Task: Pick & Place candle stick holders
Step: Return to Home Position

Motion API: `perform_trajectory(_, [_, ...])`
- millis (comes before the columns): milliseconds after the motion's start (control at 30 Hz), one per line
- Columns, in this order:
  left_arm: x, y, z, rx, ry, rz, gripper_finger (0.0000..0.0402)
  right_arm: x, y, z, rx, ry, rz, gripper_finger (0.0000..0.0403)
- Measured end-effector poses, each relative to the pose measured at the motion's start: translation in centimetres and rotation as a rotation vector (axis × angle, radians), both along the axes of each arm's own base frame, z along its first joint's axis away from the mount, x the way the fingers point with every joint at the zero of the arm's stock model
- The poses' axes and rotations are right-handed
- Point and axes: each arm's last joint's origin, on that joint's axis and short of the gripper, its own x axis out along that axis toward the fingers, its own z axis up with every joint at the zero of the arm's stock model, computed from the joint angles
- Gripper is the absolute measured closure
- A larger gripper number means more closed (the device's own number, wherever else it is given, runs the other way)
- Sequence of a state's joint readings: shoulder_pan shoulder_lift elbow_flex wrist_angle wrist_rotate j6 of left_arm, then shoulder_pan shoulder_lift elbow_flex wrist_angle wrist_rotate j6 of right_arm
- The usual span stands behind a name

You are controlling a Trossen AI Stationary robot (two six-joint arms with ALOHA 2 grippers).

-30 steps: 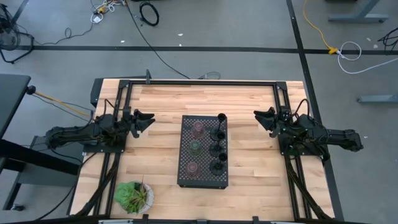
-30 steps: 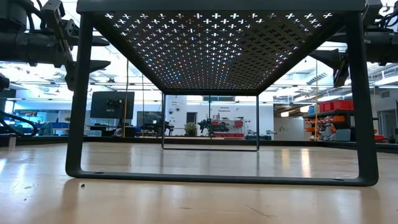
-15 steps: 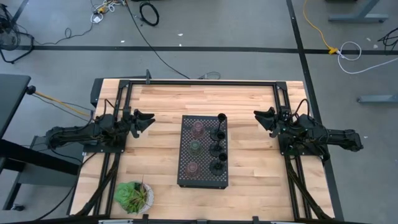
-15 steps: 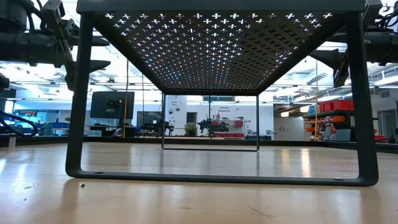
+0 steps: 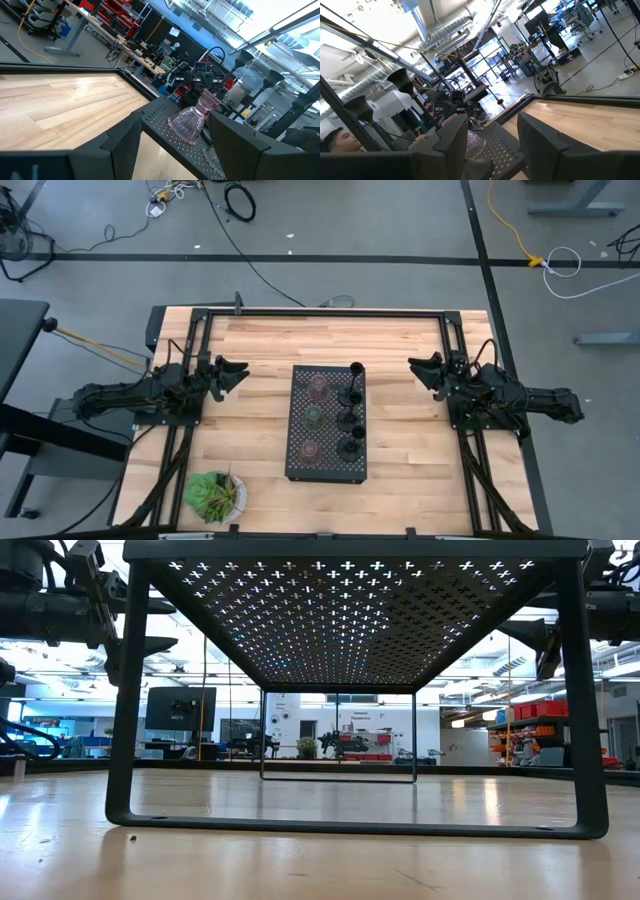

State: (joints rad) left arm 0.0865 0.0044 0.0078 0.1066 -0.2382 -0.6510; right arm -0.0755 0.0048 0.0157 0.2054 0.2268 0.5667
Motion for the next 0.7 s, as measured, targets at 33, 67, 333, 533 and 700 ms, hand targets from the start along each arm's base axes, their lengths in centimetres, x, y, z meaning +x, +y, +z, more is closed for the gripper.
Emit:
perform_trajectory(33, [0.00,0.00,0.00,0.000,0.000,0.000,0.0168,0.00,0.00,0.01,0.000,0.000,0.000,0.0231])
perform_trajectory(67, [0.00,0.00,0.00,0.000,0.000,0.000,0.0168,0.00,0.00,0.01,0.000,0.000,0.000,0.0231])
perform_trajectory(333, [0.00,0.00,0.00,0.000,0.000,0.000,0.0168,0.00,0.00,0.01,0.000,0.000,0.000,0.0231])
perform_trajectory(533, [0.00,0.00,0.00,0.000,0.000,0.000,0.0168,0.00,0.00,0.01,0.000,0.000,0.000,0.0231])
perform_trajectory(700, [0.00,0.00,0.00,0.008,0.002,0.001,0.0168,0.00,0.00,0.01,0.000,0.000,0.000,0.0231])
